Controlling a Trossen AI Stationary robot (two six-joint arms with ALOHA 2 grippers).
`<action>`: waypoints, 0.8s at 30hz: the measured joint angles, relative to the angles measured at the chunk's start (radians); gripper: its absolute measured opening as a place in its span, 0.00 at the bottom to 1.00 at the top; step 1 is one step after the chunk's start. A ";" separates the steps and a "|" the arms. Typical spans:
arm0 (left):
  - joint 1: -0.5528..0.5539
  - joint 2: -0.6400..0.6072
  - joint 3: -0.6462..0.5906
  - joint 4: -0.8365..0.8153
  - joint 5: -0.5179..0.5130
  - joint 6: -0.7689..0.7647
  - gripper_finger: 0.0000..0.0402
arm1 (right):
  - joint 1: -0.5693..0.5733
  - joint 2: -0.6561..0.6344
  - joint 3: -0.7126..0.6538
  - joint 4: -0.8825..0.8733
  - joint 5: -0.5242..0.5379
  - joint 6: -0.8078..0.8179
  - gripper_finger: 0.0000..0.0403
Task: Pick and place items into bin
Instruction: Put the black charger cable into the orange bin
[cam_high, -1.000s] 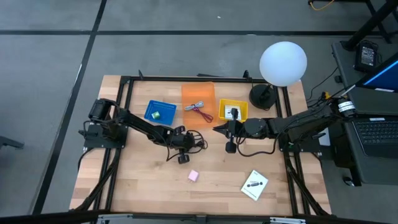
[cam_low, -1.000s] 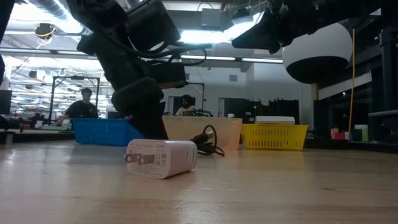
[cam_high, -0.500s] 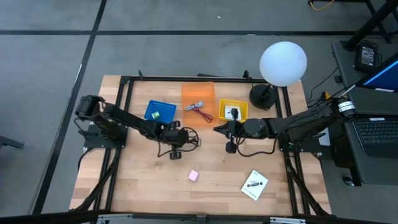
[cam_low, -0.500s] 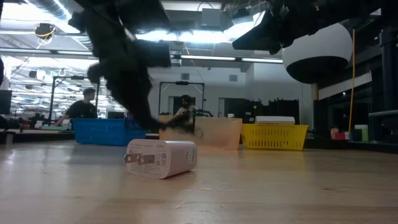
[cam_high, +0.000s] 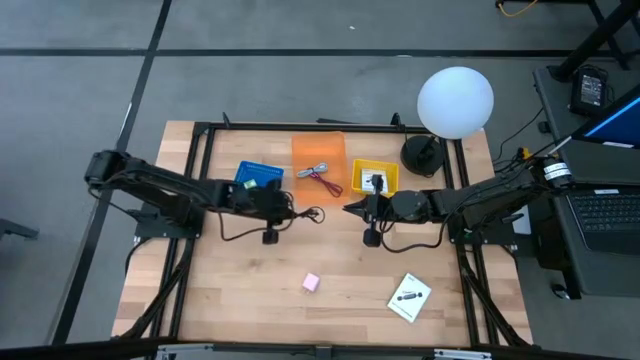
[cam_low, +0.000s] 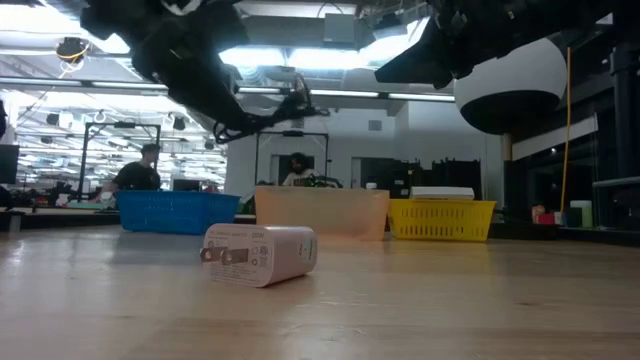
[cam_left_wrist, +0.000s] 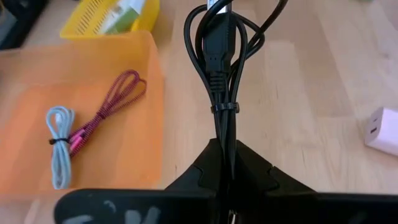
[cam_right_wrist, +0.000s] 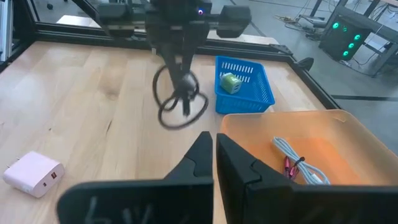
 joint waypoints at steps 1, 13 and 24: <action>0.002 -0.021 -0.023 0.026 0.001 0.000 0.04 | 0.000 0.000 0.000 -0.001 0.000 0.000 0.01; 0.006 -0.182 -0.276 0.458 0.051 0.039 0.04 | 0.000 0.000 0.000 -0.006 -0.002 -0.002 0.01; 0.069 -0.178 -0.353 0.621 0.048 -0.028 0.04 | 0.000 0.000 0.000 -0.007 -0.002 -0.001 0.01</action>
